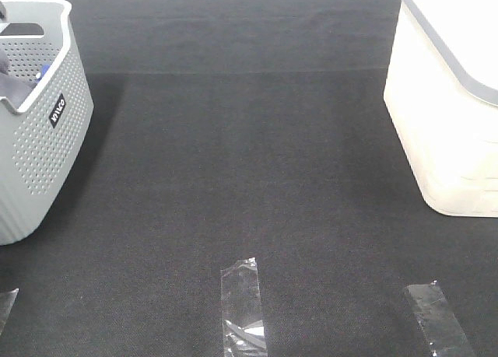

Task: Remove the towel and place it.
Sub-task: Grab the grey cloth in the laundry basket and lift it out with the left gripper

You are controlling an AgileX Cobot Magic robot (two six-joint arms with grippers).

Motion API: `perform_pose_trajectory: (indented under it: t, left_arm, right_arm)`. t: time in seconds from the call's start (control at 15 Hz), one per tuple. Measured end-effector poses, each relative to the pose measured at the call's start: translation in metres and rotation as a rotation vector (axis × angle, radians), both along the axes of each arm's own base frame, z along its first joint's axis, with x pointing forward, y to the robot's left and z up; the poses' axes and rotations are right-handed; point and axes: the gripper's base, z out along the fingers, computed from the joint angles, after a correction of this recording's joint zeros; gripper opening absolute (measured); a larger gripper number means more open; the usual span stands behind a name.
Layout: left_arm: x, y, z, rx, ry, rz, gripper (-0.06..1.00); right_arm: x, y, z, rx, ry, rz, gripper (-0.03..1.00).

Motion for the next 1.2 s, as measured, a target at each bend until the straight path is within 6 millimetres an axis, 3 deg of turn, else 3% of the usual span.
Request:
perform_pose_trajectory:
  t: [0.13,0.4,0.53,0.73,0.93,1.2]
  left_arm:
    - [0.002,0.000,-0.006,-0.008,0.010,0.011,0.03]
    - [0.002,0.000,-0.005,-0.027,0.007,0.056,0.41]
    - [0.002,0.000,-0.005,-0.029,0.005,0.061,0.46]
    - [0.000,0.000,0.007,-0.025,-0.036,0.062,0.40]
    - [-0.001,0.000,0.023,-0.015,-0.108,0.063,0.21]
    - [0.001,0.001,0.013,-0.010,-0.071,0.055,0.14]
  right_arm:
    - [0.000,0.000,0.000,0.000,0.000,0.000,0.83]
    - [0.000,0.000,0.000,0.000,0.000,0.000,0.83]
    - [0.000,0.000,0.000,0.000,0.000,0.000,0.83]
    - [0.000,0.000,0.000,0.000,0.000,0.000,0.83]
    - [0.000,0.000,0.000,0.000,0.000,0.000,0.83]
    - [0.000,0.000,0.000,0.000,0.000,0.000,0.83]
